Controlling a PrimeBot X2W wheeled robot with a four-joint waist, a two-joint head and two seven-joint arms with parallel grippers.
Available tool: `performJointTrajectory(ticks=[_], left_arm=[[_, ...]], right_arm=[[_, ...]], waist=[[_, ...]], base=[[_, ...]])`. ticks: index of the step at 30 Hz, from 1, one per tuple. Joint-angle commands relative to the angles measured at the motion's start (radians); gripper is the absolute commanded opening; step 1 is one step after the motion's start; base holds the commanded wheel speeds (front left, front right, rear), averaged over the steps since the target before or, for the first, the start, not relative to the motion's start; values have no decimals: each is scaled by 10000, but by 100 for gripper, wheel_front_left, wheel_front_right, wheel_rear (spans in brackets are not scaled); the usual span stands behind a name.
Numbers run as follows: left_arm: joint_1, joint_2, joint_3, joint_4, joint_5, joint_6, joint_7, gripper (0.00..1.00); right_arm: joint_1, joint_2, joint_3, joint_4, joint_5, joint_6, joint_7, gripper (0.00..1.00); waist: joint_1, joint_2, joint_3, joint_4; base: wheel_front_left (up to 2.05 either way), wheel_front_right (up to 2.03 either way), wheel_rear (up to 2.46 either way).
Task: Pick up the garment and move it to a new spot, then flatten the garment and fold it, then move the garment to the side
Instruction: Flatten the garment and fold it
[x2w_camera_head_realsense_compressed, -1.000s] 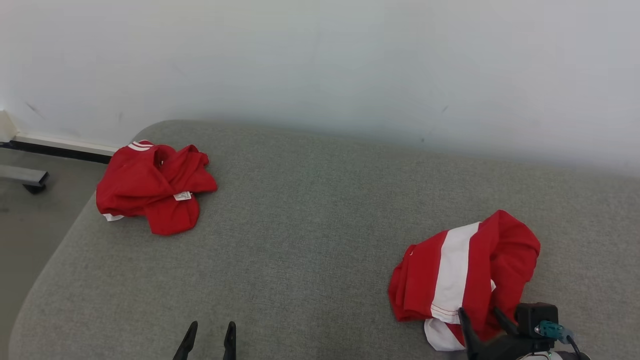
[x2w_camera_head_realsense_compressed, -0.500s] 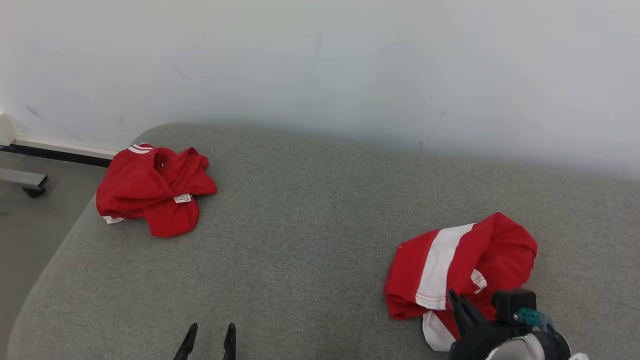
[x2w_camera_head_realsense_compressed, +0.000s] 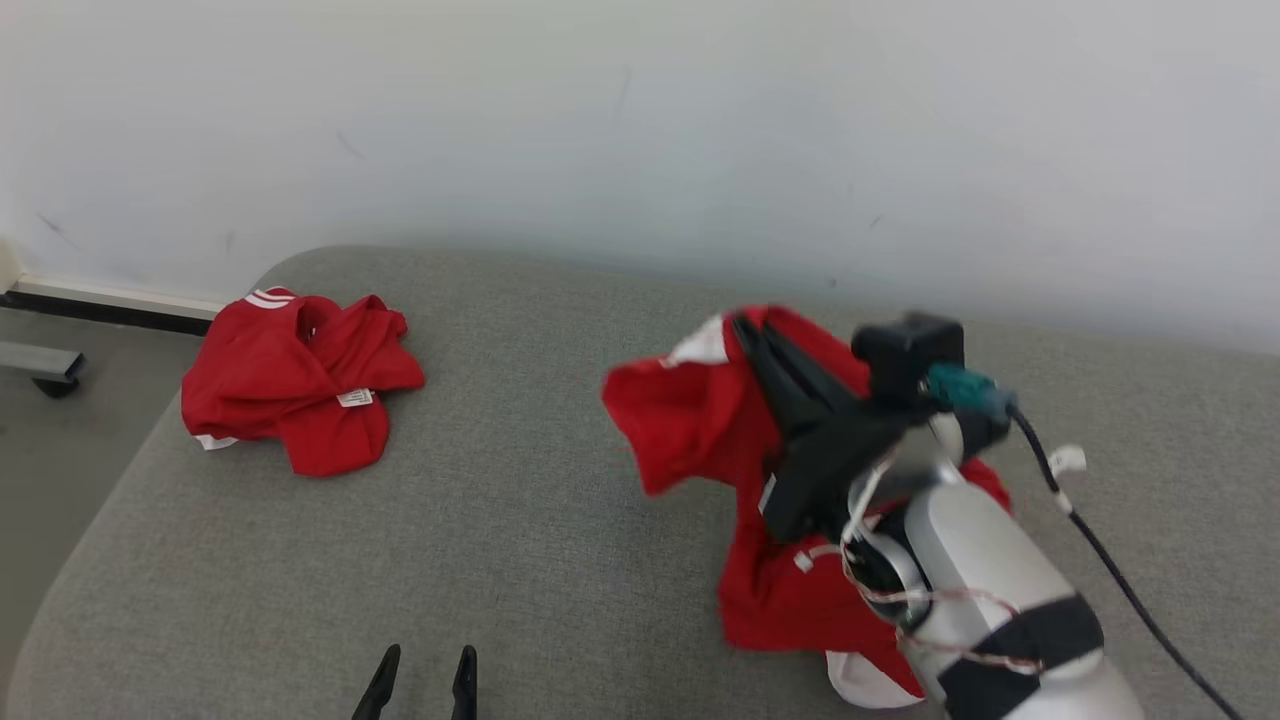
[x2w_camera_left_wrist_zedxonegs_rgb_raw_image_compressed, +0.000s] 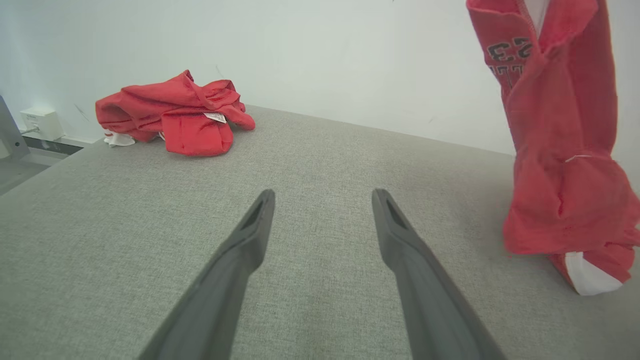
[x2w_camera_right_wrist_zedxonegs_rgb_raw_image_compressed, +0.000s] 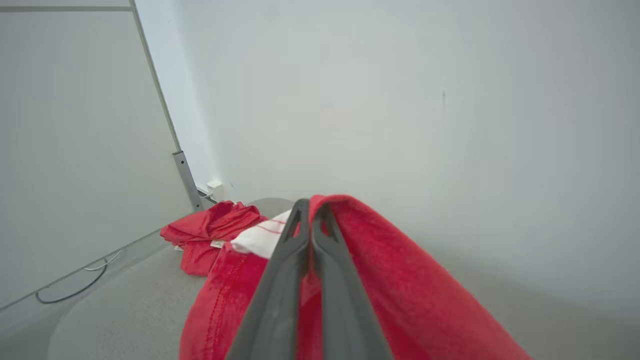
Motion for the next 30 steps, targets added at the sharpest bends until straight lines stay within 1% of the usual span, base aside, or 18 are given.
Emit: performJointTrajectory(ticks=[1, 7, 9, 12, 16, 21, 26, 30], left_arm=[[-27, 2, -34, -36, -15, -38, -34, 100], [-12, 3, -24, -91, -20, -12, -34, 100], [0, 3, -4, -110, -4, -13, -34, 100], [-2, 3, 16, -132, 8, -2, -34, 100], [-7, 3, 21, -167, -59, 46, -34, 100], [-19, 3, -5, -171, -108, 82, -34, 100], [-180, 3, 26, -199, -95, 82, -34, 100], [-229, 3, 28, -171, -51, 62, -34, 100]], right_arm=[[-486, -10, 198, 36, 176, -22, -180, 0], [-2272, -9, 961, -53, 815, -22, -943, 0], [-2741, -12, 1019, -112, 943, -22, -1306, 0], [-2954, -107, 804, -34, 1119, -22, -1616, 0], [-2308, -512, 340, 400, 1206, -22, -1278, 0], [-880, -1165, -143, 1074, 1030, -22, -534, 0], [420, -1670, -967, 1417, 447, -22, -141, 0], [1274, -1910, -1652, 1405, -106, -22, 180, 0]], waist=[[-1, -1, 28, 40], [-1, -1, 79, 126], [-1, -1, 95, 134], [-1, -1, 104, 132], [-1, -1, 140, 38], [-1, -1, 230, -162], [-1, -1, 359, -393], [-1, -1, 400, -516]], base=[[0, 0, 0], [0, 0, 0], [0, 0, 0], [0, 0, 0], [0, 0, 0], [0, 0, 0], [0, 0, 0], [0, 0, 0]])
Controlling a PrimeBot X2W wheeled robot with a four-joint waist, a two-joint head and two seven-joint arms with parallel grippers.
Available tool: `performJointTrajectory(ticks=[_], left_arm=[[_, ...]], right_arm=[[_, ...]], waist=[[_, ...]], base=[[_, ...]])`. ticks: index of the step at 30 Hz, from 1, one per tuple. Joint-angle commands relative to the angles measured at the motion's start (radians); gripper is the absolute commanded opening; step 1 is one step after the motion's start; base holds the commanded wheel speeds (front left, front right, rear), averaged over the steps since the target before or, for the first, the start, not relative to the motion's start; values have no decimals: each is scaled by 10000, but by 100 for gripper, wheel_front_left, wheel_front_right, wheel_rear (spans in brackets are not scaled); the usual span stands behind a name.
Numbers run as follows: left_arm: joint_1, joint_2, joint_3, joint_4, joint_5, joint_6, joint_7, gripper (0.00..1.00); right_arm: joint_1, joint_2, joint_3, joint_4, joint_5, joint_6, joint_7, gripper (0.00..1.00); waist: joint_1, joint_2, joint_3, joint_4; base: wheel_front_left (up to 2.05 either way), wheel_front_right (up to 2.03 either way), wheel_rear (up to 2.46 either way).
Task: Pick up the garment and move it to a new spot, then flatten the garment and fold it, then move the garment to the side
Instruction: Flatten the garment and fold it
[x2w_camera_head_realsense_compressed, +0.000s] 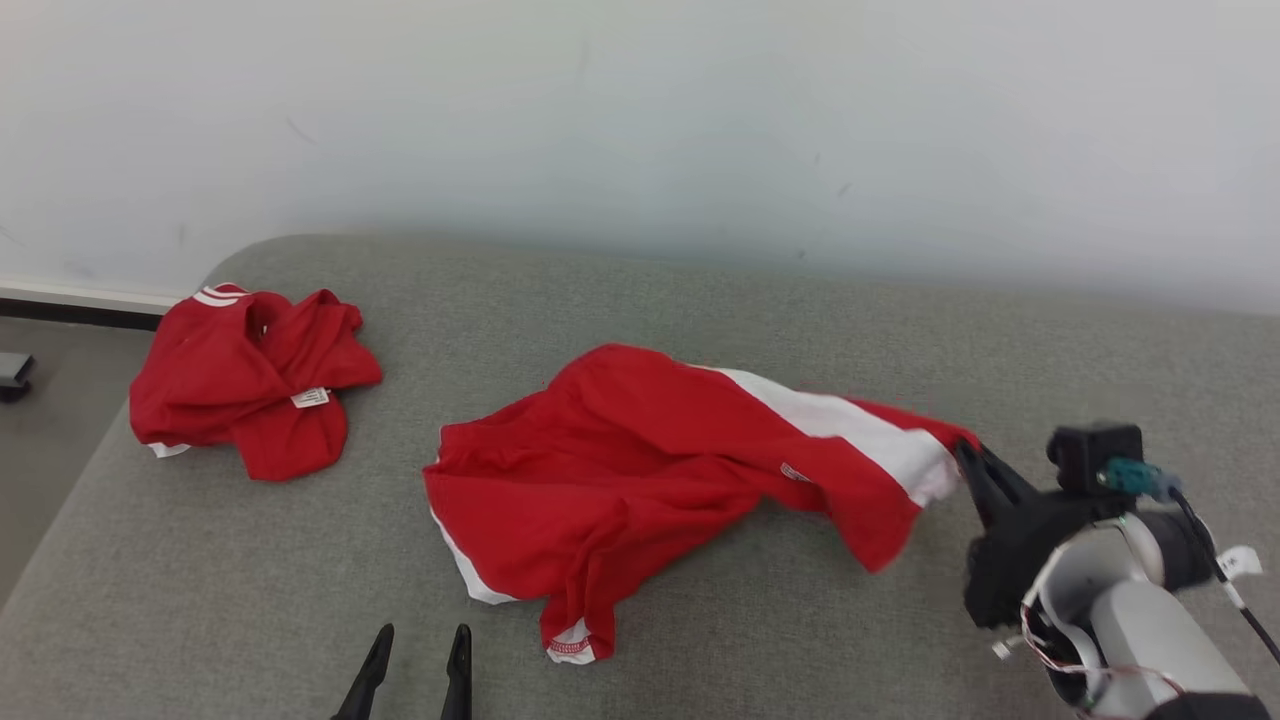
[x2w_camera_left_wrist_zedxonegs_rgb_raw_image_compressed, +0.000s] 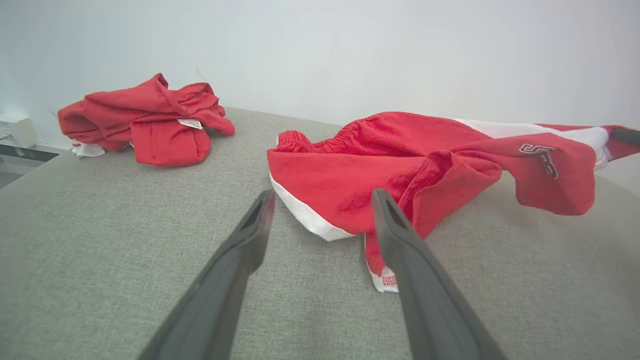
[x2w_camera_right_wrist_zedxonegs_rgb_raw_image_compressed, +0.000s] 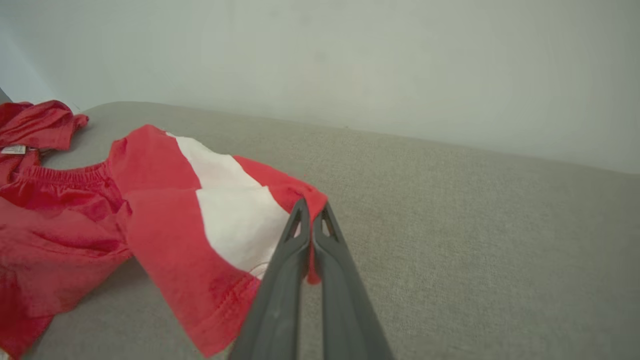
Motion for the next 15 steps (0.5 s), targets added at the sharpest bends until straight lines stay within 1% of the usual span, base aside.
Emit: performJointTrajectory(ticks=[1, 5, 6, 7, 8, 9, 10, 15], left_arm=[[-75, 5, -4, -3, 14, -2, -34, 100], [-167, 5, -58, 29, 13, -13, -34, 100], [-167, 5, -58, 29, 13, -13, -34, 100], [-179, 5, -65, 35, 14, -17, -34, 100], [-185, 5, -76, 37, 13, -18, -34, 100], [-190, 5, -70, 40, 13, -20, -34, 100], [-196, 5, -68, 45, 21, -23, -34, 100], [-237, 5, -46, 58, 58, -25, -34, 100]], right_arm=[[395, -129, -303, -86, -275, -22, 136, 0], [1114, -322, -1120, -274, -1011, -22, 428, 0], [1114, -322, -1120, -274, -1011, -22, 428, 0], [1274, -321, -1331, -369, -1220, -22, 468, 0], [1441, -322, -1500, -453, -1458, -22, 501, 26], [1612, -293, -1712, -484, -1599, -22, 619, 95], [1751, -227, -1909, -554, -1709, -22, 662, 100], [2523, 151, -2791, -1324, -2255, -22, 646, 100]], waist=[[-1, 0, 40, -87], [-1, 0, 57, -168], [-1, 0, 57, -168], [-1, 0, 59, -185], [-1, 0, 61, -207], [-1, 0, 61, -227], [-1, 0, 62, -249], [-1, 0, 26, -377]], base=[[0, 0, 0], [0, 0, 0], [0, 0, 0], [0, 0, 0], [0, 0, 0], [0, 0, 0], [0, 0, 0], [0, 0, 0]])
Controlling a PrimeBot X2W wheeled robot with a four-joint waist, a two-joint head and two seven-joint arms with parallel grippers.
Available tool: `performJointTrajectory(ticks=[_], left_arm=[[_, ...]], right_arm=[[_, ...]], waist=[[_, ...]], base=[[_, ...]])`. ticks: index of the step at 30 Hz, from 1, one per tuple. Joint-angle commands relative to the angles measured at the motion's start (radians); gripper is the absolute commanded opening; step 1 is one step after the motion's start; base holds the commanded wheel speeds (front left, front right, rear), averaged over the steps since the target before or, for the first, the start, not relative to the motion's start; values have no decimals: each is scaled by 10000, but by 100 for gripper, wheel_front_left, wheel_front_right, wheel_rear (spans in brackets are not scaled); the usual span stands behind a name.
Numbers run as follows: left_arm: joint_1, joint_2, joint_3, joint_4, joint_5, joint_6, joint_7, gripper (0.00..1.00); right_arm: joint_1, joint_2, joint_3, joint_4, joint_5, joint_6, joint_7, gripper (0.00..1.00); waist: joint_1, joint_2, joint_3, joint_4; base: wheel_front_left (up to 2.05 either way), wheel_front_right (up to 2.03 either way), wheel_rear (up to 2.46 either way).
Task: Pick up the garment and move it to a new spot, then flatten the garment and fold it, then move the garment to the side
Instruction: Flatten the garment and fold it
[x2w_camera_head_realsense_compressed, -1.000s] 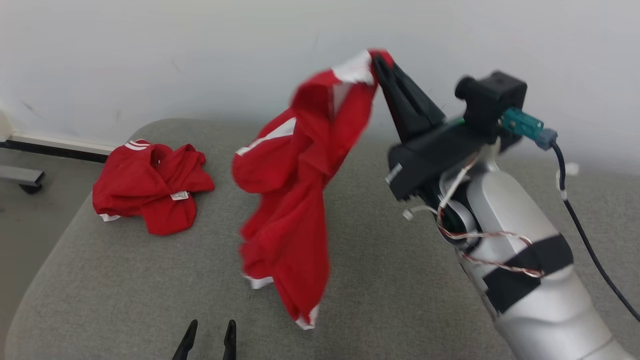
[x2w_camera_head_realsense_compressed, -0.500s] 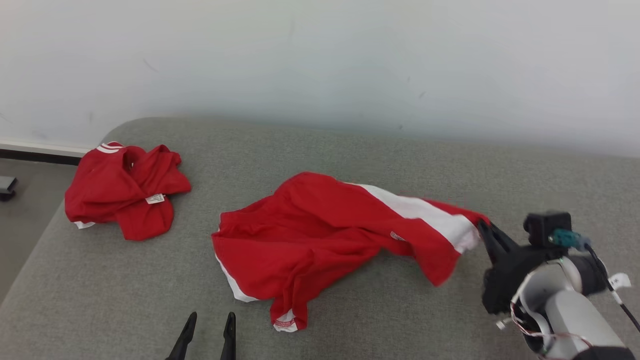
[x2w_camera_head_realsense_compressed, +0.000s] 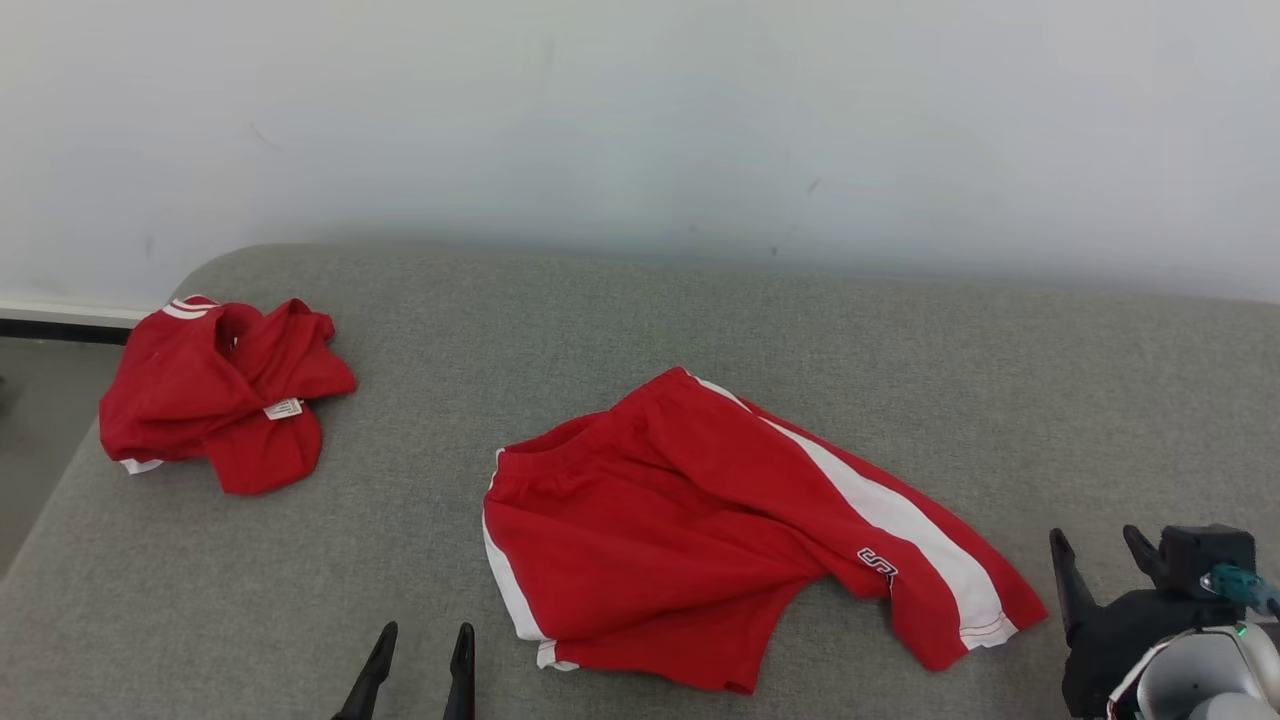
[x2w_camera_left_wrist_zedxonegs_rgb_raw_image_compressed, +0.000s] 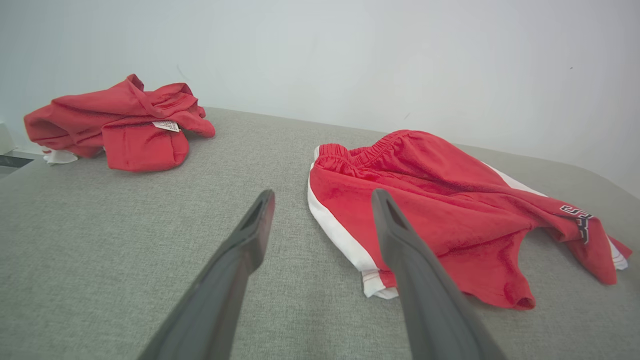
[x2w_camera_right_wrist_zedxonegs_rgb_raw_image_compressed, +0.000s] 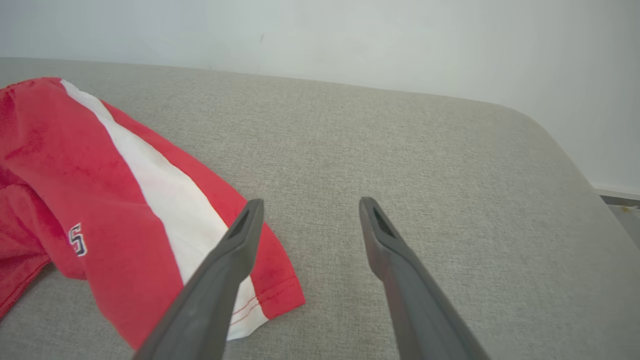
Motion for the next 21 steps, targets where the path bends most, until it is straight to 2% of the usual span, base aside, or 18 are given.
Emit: performJointTrajectory(ticks=[1, 7, 12, 17, 21], left_arm=[[-144, 5, 18, -4, 48, 16, -34, 100], [-63, 5, 50, -21, 93, -3, -34, 100], [65, 5, 195, 14, 162, -34, -34, 100], [175, 5, 246, 63, 229, -68, -34, 100], [232, 3, 260, 174, 326, -102, -34, 100]], right_arm=[[241, 70, -159, -198, -96, -22, -154, 100], [1395, 732, -550, -1811, -516, -22, -1435, 100], [2585, 1300, -323, -3101, -596, -22, -2602, 100], [3399, 1540, -48, -3618, -417, -22, -3439, 100], [3870, 1593, 137, -3612, -211, -22, -3673, 100]], waist=[[1, -1, -23, -51], [1, -1, -181, -285], [1, -1, -385, -594], [1, -1, -583, -733], [1, -1, -711, -855]], base=[[0, 0, 0], [0, 0, 0], [0, 0, 0], [0, 0, 0], [0, 0, 0]])
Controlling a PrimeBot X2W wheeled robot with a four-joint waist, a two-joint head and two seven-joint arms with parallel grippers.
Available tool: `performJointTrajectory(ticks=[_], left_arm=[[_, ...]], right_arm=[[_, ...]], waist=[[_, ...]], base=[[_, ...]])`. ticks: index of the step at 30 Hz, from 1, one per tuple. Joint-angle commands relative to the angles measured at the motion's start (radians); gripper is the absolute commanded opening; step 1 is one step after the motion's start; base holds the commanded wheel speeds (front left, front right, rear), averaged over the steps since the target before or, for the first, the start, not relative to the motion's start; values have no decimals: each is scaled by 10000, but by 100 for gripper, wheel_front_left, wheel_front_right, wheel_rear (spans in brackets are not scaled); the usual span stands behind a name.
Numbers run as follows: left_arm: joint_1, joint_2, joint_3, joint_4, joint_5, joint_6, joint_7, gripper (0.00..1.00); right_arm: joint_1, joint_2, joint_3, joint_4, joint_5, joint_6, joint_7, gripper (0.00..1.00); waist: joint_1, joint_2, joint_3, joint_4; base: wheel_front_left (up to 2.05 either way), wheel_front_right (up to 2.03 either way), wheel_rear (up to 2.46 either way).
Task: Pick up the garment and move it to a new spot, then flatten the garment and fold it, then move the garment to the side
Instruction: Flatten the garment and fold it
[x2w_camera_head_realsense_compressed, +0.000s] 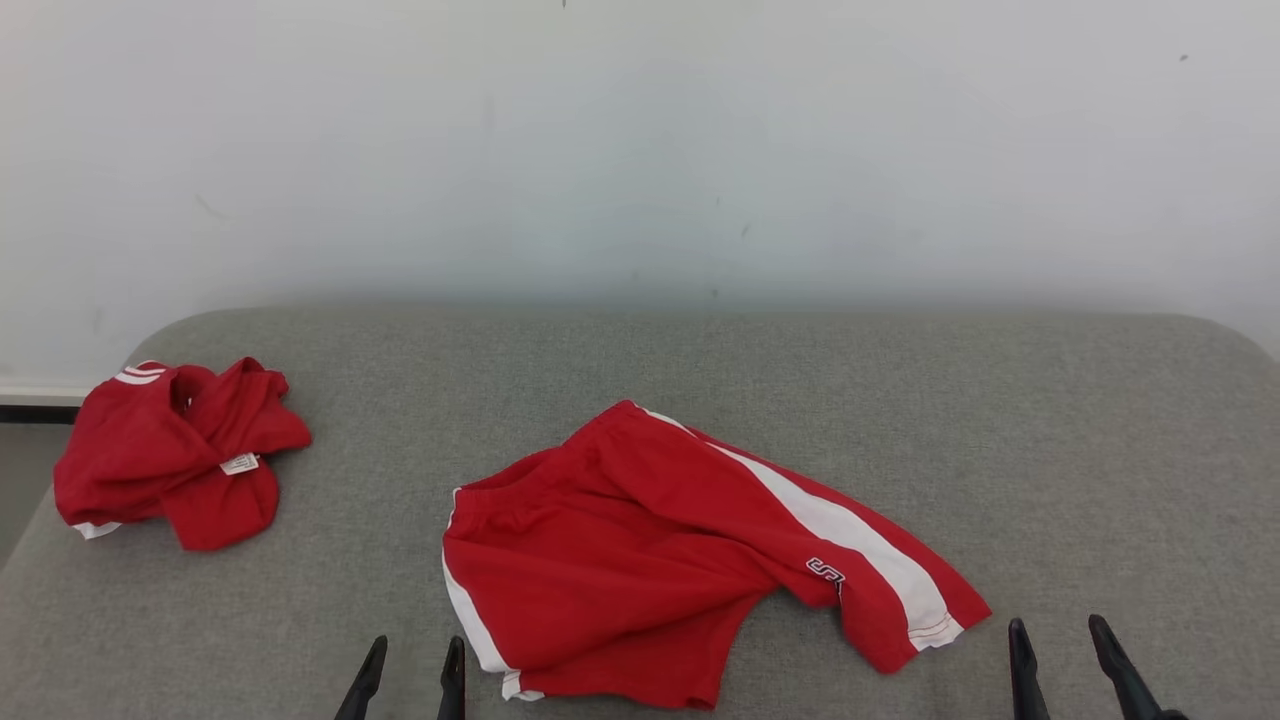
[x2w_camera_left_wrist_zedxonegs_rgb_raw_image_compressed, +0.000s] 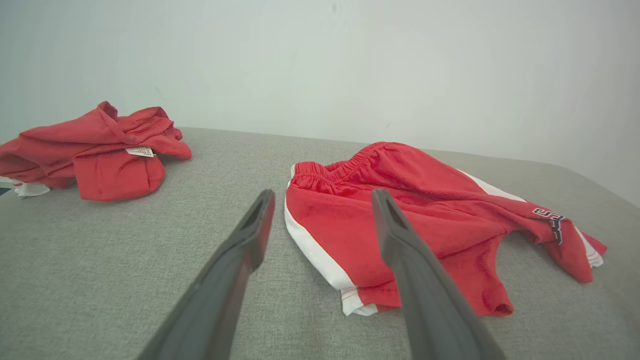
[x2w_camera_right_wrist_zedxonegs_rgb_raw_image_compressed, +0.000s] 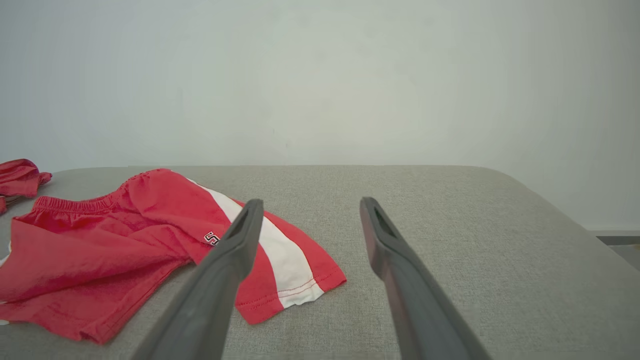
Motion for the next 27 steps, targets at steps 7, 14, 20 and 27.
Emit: performJointTrajectory(ticks=[7, 14, 20, 27], left_arm=[[-1405, 29, -400, 1527, -156, -124, 206, 100], [-4027, 20, -921, 3429, -959, -137, 1681, 100], [-6104, 31, -996, 5045, -1463, -76, 3054, 100], [-7754, 491, -586, 6427, -1764, 516, 4612, 100]], right_arm=[[135, 42, 426, 69, 183, -22, 82, 100], [-9, 47, 743, -26, 101, -22, 328, 100], [-191, 47, 1037, -190, 108, -22, 528, 100], [-589, 47, 1472, -227, 303, -22, 485, 100]], waist=[[1, 0, 23, -580], [1, 0, 384, -1308], [1, 0, 919, -2292], [1, 0, 1793, -3383]], base=[[0, 0, 0], [0, 0, 0], [0, 0, 0], [0, 0, 0]])
